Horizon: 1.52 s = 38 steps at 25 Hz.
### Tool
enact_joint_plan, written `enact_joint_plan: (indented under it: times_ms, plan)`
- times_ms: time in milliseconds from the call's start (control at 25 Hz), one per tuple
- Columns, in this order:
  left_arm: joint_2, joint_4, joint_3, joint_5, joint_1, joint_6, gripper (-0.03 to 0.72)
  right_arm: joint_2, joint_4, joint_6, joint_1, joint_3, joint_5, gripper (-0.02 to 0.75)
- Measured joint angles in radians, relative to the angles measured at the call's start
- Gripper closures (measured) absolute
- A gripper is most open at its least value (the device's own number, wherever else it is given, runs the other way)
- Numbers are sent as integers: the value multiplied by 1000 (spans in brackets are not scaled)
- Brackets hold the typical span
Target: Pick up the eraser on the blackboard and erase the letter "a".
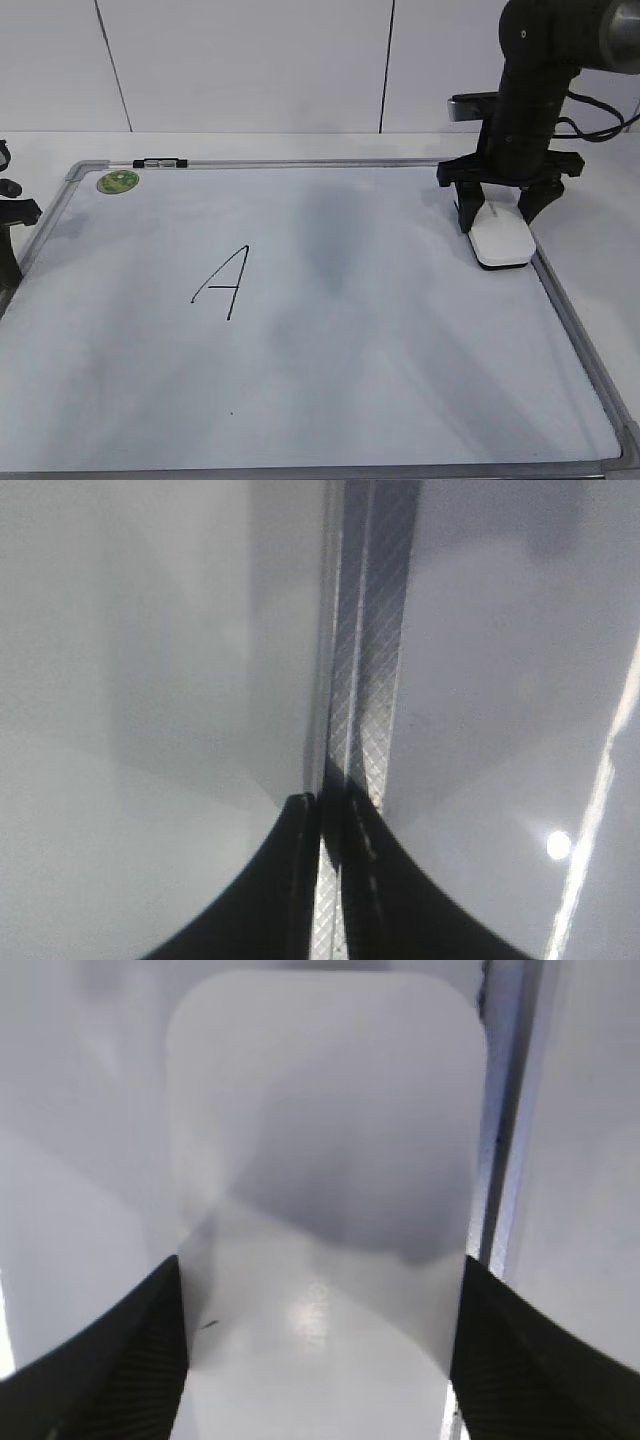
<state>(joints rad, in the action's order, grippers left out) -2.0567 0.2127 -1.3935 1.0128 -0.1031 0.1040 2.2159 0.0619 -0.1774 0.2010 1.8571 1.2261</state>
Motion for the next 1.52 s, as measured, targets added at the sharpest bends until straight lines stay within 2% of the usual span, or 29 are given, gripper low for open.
enact_joint_plan:
  times_ms: [240, 1240, 1520]
  plan:
    - [0, -2, 0, 0, 0, 0, 670, -4, -32, 2, -20, -48, -15, 186]
    - [0, -2, 0, 0, 0, 0, 670, -5, -42, 4, -22, -52, -20, 185]
    - [0, -2, -1, 0, 0, 0, 670, -1, -52, 6, -22, -65, -12, 99]
